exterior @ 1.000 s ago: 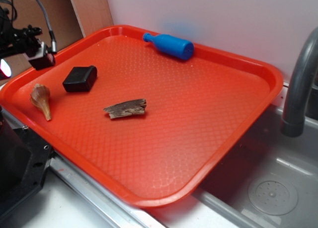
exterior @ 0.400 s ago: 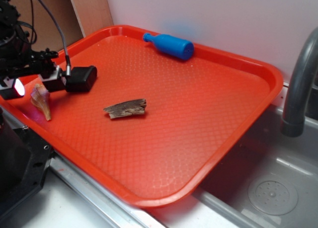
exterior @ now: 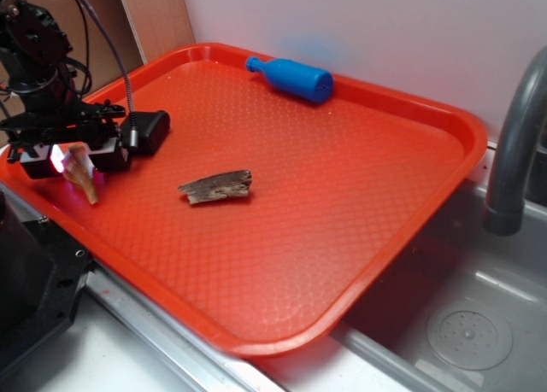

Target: Grab the shell.

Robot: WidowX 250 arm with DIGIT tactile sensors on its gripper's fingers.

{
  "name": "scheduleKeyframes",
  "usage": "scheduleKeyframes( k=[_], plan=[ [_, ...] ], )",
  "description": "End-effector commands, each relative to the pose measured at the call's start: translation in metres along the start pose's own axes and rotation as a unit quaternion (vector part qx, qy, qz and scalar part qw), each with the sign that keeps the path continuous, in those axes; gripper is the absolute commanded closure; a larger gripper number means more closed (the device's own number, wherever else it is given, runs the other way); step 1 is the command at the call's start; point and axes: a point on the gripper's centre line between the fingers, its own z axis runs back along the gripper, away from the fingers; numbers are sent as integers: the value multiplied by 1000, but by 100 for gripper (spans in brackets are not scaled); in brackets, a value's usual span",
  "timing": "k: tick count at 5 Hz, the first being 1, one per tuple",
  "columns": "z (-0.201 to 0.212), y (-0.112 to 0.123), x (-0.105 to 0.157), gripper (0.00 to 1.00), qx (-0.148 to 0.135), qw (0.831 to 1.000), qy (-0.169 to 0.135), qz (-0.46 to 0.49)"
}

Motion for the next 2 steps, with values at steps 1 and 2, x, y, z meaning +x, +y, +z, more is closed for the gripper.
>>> scheduleKeyframes(
  k=[1, 2],
  plan=[
    [19, 9, -2, 100, -16, 1000, -13, -21],
    [68, 0, 10, 100, -52, 991, -62, -111]
  ],
)
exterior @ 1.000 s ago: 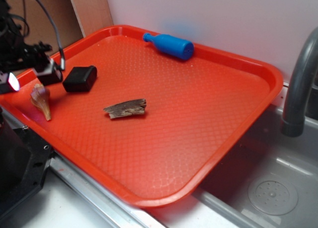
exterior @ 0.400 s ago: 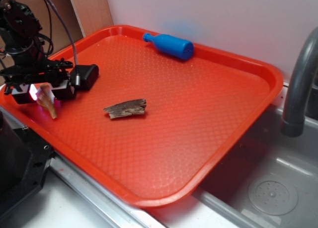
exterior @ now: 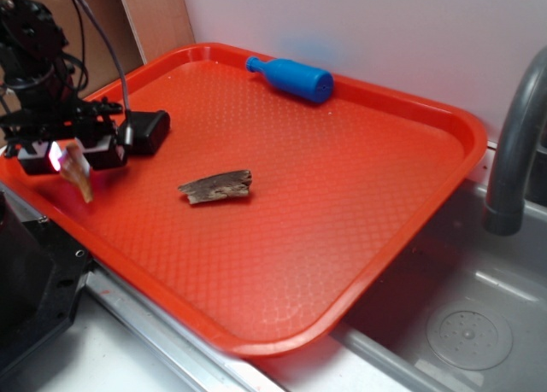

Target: Grab the shell.

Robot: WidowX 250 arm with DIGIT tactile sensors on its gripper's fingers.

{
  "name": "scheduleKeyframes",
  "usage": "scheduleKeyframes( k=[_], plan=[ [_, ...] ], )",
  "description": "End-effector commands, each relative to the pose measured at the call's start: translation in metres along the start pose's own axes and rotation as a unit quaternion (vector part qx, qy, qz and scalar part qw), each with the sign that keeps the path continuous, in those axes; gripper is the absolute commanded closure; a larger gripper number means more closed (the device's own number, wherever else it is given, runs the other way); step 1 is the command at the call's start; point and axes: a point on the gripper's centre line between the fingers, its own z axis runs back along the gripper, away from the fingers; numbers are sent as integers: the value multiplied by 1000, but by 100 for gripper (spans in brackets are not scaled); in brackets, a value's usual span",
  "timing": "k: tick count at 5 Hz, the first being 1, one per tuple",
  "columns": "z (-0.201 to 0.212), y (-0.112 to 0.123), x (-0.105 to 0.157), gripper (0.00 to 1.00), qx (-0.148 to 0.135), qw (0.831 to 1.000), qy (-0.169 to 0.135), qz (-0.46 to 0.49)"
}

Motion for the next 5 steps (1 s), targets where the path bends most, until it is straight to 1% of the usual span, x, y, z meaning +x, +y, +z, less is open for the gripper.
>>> scheduleKeyframes(
  k=[1, 2, 3, 4, 5],
  plan=[
    [101, -19, 26, 100, -12, 985, -56, -165],
    [152, -44, 25, 100, 28, 980, -50, -189],
    [188, -62, 29, 100, 16, 975, -29, -220],
    [197, -71, 33, 100, 2, 972, -10, -234],
    [194, -72, 38, 100, -1, 972, -7, -234]
  ],
)
